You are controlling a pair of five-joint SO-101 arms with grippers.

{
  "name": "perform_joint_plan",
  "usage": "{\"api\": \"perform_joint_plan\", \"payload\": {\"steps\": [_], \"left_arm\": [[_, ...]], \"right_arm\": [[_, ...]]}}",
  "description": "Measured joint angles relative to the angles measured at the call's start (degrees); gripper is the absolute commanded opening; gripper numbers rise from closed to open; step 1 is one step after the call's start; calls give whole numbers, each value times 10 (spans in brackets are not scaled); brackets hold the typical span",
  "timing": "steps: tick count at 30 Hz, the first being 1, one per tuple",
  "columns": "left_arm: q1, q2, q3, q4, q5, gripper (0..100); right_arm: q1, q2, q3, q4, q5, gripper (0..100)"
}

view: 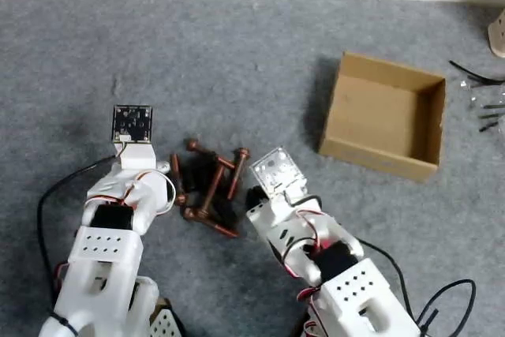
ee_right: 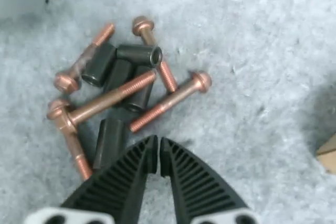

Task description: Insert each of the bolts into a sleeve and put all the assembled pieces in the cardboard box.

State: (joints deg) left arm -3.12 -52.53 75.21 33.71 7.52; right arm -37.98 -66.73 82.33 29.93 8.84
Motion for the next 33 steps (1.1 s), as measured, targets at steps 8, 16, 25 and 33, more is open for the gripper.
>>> {"api": "perform_joint_plan", "payload": {"steps": [8,16,25,33], "left_arm": [[0,0,0,0,0,7],[-1,0,0,0,0,7],[-31,0,0,0,0,7],[-75,0,0,0,25,7]], "right_arm": [[0,-2,0,0,0,145],[-12,12,-9,1,-45,145],[-102,305,-200,47,-45,145],[-152,534,-339,47,-45,145]]}}
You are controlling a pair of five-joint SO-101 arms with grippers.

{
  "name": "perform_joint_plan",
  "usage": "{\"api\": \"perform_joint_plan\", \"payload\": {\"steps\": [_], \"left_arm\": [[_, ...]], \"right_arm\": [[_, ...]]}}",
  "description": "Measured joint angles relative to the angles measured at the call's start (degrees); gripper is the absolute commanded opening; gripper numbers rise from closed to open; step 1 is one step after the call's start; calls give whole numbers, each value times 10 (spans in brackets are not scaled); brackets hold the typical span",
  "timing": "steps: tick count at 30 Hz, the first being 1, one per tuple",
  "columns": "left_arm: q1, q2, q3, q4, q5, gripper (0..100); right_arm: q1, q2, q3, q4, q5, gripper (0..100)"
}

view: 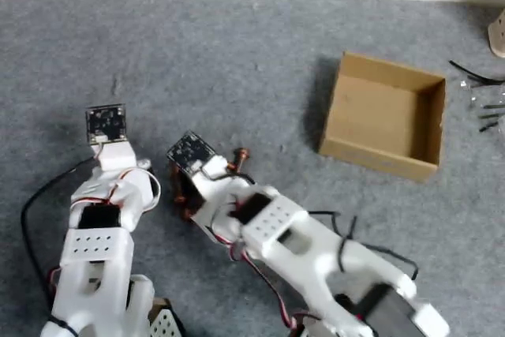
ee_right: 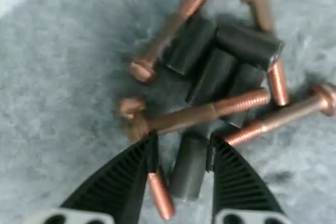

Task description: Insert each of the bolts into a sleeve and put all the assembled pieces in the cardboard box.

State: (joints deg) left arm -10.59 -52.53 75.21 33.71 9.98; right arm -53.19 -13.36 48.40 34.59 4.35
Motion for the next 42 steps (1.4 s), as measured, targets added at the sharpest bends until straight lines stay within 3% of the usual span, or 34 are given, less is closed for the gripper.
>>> {"api": "perform_joint_plan", "payload": {"steps": [18,23,31,37,42], "left_arm": [[-5,0,0,0,4,7],[-5,0,0,0,4,7],[-5,0,0,0,4,7],[-5,0,0,0,4,7],[-5,0,0,0,4,7]], "right_arm": [[19,109,-37,39,5,144],[25,122,-39,48,5,0],[35,121,-39,58,45,3],[40,10,7,71,48,3],[76,-169,142,6,48,3]]}}
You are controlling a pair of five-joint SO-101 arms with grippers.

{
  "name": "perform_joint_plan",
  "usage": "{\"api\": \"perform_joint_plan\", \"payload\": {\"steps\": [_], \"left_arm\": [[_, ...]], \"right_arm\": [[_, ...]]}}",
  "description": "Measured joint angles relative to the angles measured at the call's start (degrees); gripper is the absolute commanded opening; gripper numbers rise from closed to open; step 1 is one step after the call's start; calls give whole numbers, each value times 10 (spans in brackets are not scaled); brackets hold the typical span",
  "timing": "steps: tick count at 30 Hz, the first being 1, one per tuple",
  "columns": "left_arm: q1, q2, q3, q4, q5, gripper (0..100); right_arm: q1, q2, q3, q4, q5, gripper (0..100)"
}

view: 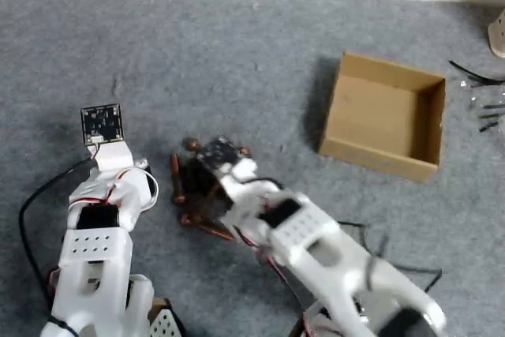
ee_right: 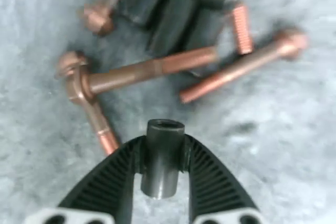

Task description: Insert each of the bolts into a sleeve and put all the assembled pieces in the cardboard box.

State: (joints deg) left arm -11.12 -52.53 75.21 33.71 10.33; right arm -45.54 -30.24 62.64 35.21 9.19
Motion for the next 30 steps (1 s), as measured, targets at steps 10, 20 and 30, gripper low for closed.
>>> {"api": "perform_joint_plan", "payload": {"steps": [10,20,30], "left_arm": [[25,0,0,0,-3,32],[214,2,0,17,-121,98],[289,4,0,84,-167,213]], "right_arm": [[84,-306,170,-28,1,4],[97,-363,210,-28,1,4],[97,-363,210,-28,3,4]]}}
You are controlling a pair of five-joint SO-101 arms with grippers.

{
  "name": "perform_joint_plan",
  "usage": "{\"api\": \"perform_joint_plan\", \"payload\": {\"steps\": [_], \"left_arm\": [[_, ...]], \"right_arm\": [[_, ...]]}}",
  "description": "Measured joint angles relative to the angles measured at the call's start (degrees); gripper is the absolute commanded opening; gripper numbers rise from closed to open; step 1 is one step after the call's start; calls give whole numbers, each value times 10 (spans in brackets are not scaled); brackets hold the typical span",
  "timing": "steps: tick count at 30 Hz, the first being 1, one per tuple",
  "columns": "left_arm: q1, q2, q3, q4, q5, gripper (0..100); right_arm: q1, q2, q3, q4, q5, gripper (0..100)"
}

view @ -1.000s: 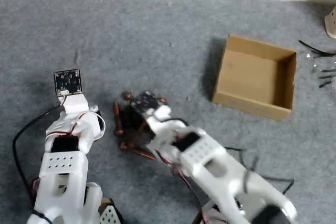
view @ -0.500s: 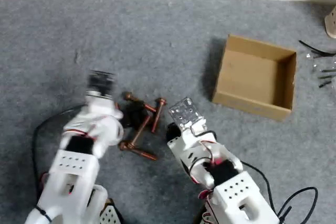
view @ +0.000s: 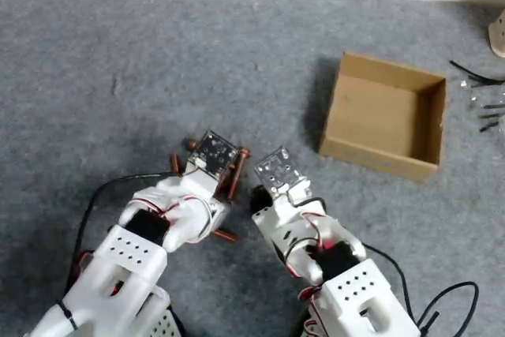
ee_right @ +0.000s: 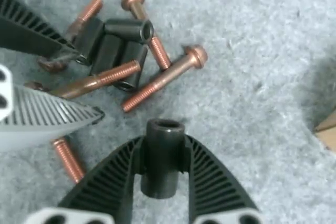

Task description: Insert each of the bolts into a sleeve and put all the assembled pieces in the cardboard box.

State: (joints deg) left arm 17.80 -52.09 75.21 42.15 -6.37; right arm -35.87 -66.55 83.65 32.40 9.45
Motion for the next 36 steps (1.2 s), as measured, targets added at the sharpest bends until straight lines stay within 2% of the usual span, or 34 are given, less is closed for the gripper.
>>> {"api": "perform_joint_plan", "payload": {"steps": [10,20,23,27,36], "left_arm": [[3,19,-4,2,-22,213],[-15,297,-142,-4,-20,212],[-18,345,-175,2,-20,149],[-18,352,-185,14,-19,2],[-13,353,-186,15,-19,6]], "right_arm": [[0,0,0,0,0,5],[42,0,0,0,0,7],[48,-2,13,0,0,7],[50,-3,21,0,0,7],[51,-3,21,0,0,7]]}}
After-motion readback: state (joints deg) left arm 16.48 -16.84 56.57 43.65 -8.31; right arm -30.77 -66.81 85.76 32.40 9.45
